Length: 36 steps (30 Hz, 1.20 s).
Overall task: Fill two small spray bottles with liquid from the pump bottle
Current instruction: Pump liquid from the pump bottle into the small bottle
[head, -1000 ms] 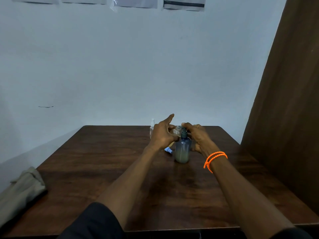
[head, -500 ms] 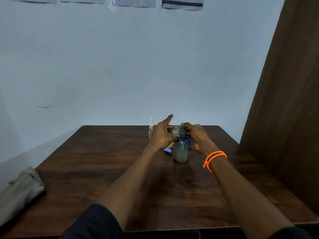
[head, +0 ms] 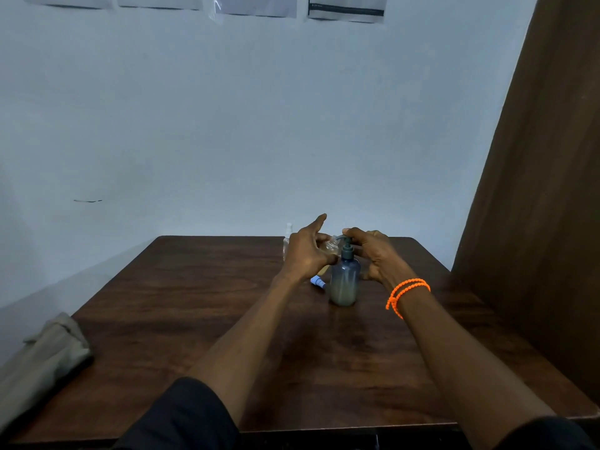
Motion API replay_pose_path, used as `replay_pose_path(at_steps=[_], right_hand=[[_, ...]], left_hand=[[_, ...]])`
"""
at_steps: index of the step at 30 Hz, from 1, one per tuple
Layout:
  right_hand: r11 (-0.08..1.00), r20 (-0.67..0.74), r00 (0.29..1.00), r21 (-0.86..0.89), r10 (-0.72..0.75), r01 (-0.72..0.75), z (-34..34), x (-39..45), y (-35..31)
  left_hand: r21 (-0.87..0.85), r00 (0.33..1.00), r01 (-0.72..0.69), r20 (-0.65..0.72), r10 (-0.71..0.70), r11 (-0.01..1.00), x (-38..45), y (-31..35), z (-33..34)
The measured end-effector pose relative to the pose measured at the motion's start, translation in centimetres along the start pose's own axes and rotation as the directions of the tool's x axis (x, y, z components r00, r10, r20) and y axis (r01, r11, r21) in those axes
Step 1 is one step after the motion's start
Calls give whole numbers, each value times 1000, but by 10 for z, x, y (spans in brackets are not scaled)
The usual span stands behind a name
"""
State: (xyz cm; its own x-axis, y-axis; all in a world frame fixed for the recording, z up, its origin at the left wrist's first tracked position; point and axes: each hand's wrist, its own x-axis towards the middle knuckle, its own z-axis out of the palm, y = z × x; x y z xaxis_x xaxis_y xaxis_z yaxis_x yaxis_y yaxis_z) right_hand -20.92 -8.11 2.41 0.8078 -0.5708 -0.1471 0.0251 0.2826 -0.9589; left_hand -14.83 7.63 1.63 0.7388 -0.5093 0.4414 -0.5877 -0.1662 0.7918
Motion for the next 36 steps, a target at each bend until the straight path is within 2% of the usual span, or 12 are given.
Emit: replay_pose_path(at_steps=[6, 18, 27, 36], right_hand=[[991, -10, 1000, 132, 4, -2, 5, 4, 13], [993, 18, 1000, 122, 1, -4, 1, 8, 15], [990, -2, 996, 110, -93, 92, 3, 12, 21], [989, -18, 995, 110, -100, 101, 2, 16, 22]], left_hand=[[-9, 999, 8, 33, -7, 1000, -1, -2, 1], [-29, 1000, 0, 28, 1, 1000, 0, -5, 3], [-39, 999, 6, 39, -5, 999, 1, -5, 3], [-66, 1000, -4, 28, 6, 998, 2, -9, 5]])
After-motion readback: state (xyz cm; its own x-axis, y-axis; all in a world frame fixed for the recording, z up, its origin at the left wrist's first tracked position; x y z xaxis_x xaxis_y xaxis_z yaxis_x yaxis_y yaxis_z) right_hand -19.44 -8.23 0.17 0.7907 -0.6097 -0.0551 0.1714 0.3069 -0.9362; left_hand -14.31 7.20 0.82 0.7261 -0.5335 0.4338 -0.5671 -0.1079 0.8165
